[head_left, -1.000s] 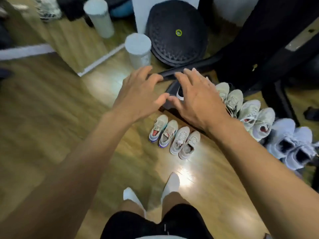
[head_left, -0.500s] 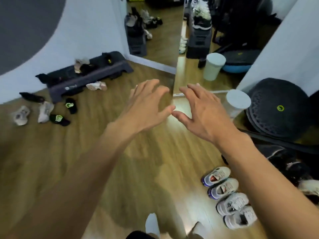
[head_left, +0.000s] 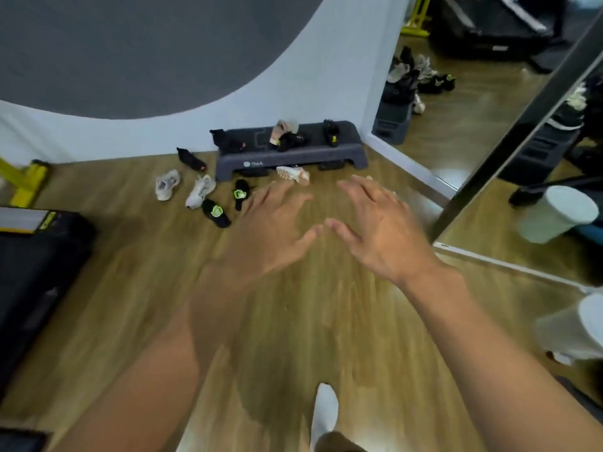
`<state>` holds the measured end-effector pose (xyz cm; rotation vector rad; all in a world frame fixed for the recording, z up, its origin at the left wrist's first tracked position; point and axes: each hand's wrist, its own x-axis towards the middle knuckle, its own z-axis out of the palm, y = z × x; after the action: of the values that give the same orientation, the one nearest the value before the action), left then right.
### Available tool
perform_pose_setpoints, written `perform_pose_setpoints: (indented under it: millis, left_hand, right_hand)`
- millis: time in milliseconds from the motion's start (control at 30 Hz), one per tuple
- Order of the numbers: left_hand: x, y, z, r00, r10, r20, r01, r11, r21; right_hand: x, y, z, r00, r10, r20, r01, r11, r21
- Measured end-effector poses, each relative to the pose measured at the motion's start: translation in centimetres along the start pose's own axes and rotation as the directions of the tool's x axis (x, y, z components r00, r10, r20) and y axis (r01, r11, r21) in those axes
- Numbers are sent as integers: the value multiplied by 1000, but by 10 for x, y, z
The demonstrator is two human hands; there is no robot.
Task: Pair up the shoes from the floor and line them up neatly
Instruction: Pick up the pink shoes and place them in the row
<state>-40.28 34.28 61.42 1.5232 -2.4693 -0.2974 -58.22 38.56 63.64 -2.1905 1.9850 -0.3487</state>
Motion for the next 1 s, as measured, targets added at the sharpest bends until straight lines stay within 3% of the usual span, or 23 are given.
perform_pose_setpoints:
  millis: [233, 433, 667, 1000]
  left_hand:
    - [89, -80, -6, 980, -199, -14, 199, 979, -46]
    - [182, -176, 9, 975, -222, 22, 223, 972, -76]
    - [306, -245, 21, 976, -204, 78, 212, 968, -131]
    - [506, -289, 98, 970, -146, 192, 176, 973, -151]
  right_hand:
    - [155, -16, 33, 987, -98, 123, 92, 994, 55]
    - [281, -29, 81, 983, -88, 159, 77, 994, 72]
    - [404, -16, 106, 983, 73, 166, -88, 992, 86]
    - [568, 83, 158, 947, 226, 229, -260, 956, 133]
